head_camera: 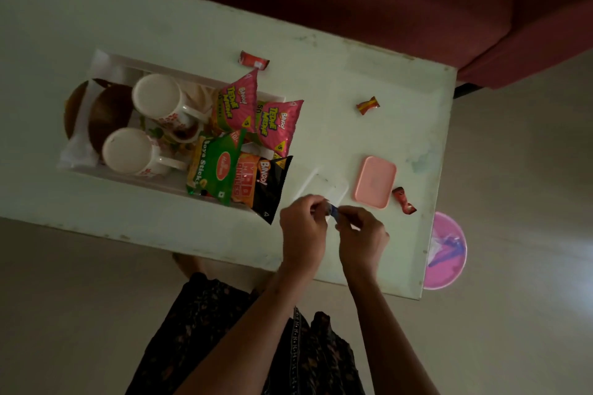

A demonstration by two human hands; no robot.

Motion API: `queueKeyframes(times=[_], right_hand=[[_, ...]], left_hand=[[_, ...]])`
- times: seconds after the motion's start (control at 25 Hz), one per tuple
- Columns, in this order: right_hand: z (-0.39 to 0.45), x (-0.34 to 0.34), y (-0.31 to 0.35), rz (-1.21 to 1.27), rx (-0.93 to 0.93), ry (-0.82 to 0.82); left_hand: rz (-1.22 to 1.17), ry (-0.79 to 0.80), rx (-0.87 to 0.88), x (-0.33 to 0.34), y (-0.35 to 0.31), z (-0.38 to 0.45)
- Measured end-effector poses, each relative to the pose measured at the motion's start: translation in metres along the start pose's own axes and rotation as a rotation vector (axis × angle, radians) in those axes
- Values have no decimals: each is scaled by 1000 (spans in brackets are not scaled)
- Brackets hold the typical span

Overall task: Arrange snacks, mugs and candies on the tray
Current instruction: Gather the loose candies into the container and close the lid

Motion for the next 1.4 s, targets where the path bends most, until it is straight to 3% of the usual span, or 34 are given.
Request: queueKeyframes(times=[0.2, 0.4, 0.6, 0.72, 0.88, 1.04, 1.12, 1.28, 1.4], right_hand=[[26, 1, 12, 50, -28, 155], [71, -50, -23, -293, -3, -136], [97, -77, -63, -634, -131, 91], [83, -74, -78, -604, -48, 37], [47, -54, -78, -325, 121, -29], [20, -20, -33, -229, -185, -32], [15, -7, -9, -238, -343, 41], [27, 3, 17, -375, -335, 189], [50, 0, 32, -327, -317, 137]], left_hand=[[107, 41, -73, 3, 4, 16], [119, 36, -51, 3, 11, 6], [113, 34, 12, -1, 14, -1], [104, 38, 16, -2, 16, -5], [76, 44, -11, -4, 19, -10], [62, 39, -48, -6, 20, -15], [44, 26, -50, -7, 20, -20], [23, 36, -74, -12, 16, -28], [0, 41, -100, -18, 13, -24]])
Point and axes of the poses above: each hand's wrist, its own z-axis towards the middle knuckle, its own x-axis out of the palm, y = z × x, the point moved 2 cm from there along z, towards the middle knuckle, and after that the axes turned 8 degrees about y, right-handed, at the moved point
